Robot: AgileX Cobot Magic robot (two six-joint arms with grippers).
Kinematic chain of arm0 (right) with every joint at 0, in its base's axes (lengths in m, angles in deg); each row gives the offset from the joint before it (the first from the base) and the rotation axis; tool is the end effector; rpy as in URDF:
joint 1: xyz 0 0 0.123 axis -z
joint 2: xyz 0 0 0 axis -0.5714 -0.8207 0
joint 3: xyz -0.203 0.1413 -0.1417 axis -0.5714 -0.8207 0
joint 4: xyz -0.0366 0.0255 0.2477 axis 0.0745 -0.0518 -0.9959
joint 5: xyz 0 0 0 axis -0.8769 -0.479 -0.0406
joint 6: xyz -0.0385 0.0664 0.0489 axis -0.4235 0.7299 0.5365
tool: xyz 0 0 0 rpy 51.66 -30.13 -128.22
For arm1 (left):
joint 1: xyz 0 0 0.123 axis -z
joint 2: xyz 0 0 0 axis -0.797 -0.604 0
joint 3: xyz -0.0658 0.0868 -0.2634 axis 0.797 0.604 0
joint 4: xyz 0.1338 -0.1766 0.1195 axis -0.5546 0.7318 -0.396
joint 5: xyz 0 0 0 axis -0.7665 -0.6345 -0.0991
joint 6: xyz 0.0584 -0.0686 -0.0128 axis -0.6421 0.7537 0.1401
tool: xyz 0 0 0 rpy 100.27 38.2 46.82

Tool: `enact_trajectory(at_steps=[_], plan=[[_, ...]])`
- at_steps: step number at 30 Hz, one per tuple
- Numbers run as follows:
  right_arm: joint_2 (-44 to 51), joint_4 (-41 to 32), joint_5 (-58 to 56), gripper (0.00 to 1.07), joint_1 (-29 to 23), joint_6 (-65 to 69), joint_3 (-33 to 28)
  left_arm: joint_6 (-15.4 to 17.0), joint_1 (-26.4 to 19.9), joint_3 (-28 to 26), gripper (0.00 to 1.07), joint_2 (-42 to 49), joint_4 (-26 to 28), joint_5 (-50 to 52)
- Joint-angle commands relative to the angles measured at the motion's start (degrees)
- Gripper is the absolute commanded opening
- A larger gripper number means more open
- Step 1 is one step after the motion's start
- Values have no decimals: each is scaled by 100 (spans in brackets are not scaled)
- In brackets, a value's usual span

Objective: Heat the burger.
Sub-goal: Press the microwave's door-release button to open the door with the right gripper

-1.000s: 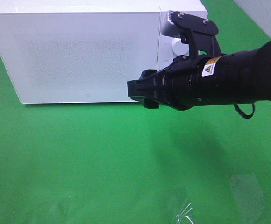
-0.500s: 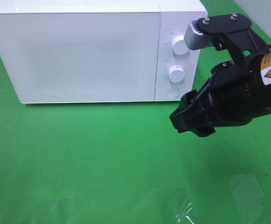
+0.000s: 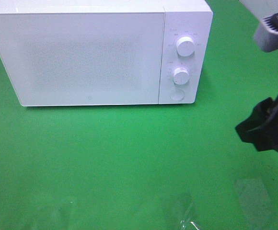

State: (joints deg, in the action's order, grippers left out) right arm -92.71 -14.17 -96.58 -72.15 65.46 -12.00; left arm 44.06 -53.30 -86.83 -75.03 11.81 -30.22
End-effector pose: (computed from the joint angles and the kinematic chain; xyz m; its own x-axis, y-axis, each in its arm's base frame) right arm 0.1480 0.0957 0.2855 -0.6804 -0.3957 -0.6169 -0.4624 0.8848 -0.0575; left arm -0.0090 -0.0080 0.2819 -0.4478 -0.0230 -0.8939 0.0604 0.9966 -0.0559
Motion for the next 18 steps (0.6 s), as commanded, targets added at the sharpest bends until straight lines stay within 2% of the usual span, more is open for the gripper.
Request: enact_trajectory(at_steps=[1,2,3,4,6,11,13,18], plan=[[539,-17,-264,64,613,-29,-298,-6,-11,11,100,97,6,52],[539,-17,-264,64,613,-29,-298,-6,-11,11,100,97,6,52],[859,-11,-372,64,980,-86,-458,-6,-11,11,100,97,6,52],[859,-11,-372,64,980,-86,-458,-6,-11,11,100,97,6,52],[1639,-29,-430,65,1530,-269,-756,-6,-11,11,100,97,6,52],[2229,-160,-424,70,1776,-309,-934,-6,-11,11,100,97,6,52],[2956,-367,-407,79,2120,-315,-1123,-6,-11,11,100,97,6,52],[3592,-390,-407,77,2475,-367,-1123,-6,-11,11,100,97,6,52]])
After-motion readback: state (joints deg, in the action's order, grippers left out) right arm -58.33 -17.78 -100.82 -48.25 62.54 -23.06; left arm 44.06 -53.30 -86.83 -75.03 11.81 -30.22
